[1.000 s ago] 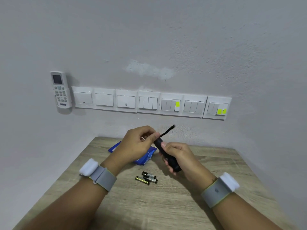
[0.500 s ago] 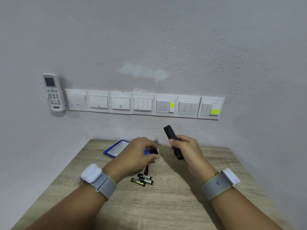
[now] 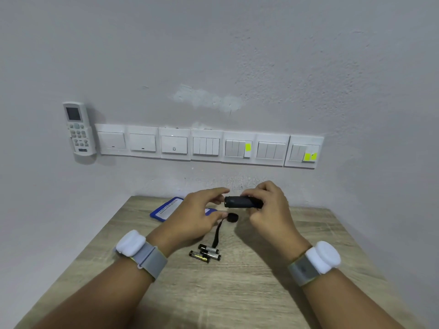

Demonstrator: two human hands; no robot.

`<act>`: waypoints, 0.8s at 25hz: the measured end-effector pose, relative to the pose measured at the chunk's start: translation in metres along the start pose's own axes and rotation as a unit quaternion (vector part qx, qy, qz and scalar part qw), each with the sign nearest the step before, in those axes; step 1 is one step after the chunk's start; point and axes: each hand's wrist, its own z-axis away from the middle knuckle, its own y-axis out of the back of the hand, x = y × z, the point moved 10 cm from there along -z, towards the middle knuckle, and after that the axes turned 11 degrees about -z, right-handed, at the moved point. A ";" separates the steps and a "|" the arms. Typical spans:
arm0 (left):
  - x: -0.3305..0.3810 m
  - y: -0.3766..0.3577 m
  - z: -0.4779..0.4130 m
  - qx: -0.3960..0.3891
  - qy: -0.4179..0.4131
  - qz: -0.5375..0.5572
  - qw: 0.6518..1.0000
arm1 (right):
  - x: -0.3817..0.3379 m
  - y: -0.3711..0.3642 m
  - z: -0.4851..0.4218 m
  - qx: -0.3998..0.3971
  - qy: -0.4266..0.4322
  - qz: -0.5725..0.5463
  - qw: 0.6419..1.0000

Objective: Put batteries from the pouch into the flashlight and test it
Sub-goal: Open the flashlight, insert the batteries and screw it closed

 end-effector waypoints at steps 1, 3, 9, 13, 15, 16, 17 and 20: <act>0.000 -0.001 0.000 -0.003 0.005 0.006 1.000 | -0.004 0.003 0.001 0.016 0.018 0.018 1.000; 0.001 -0.004 0.001 -0.008 0.011 0.029 0.999 | -0.015 0.010 0.003 0.044 0.054 0.047 0.996; 0.000 -0.008 0.003 -0.009 0.034 0.069 0.997 | -0.034 0.022 0.005 0.067 0.139 0.117 0.981; -0.006 -0.013 0.002 -0.018 0.049 0.085 0.995 | -0.036 0.020 0.006 0.058 0.150 0.123 0.979; -0.009 -0.014 0.002 -0.020 0.058 0.088 0.994 | -0.035 0.020 0.005 0.058 0.145 0.123 0.980; -0.010 -0.013 0.001 -0.017 0.061 0.081 0.995 | -0.033 0.022 0.004 0.062 0.140 0.121 0.981; -0.011 -0.012 0.001 -0.014 0.062 0.072 0.995 | -0.031 0.025 0.003 0.070 0.131 0.114 0.982; -0.013 -0.003 -0.002 -0.002 0.067 0.058 0.996 | -0.010 0.037 -0.002 0.102 0.064 0.066 0.991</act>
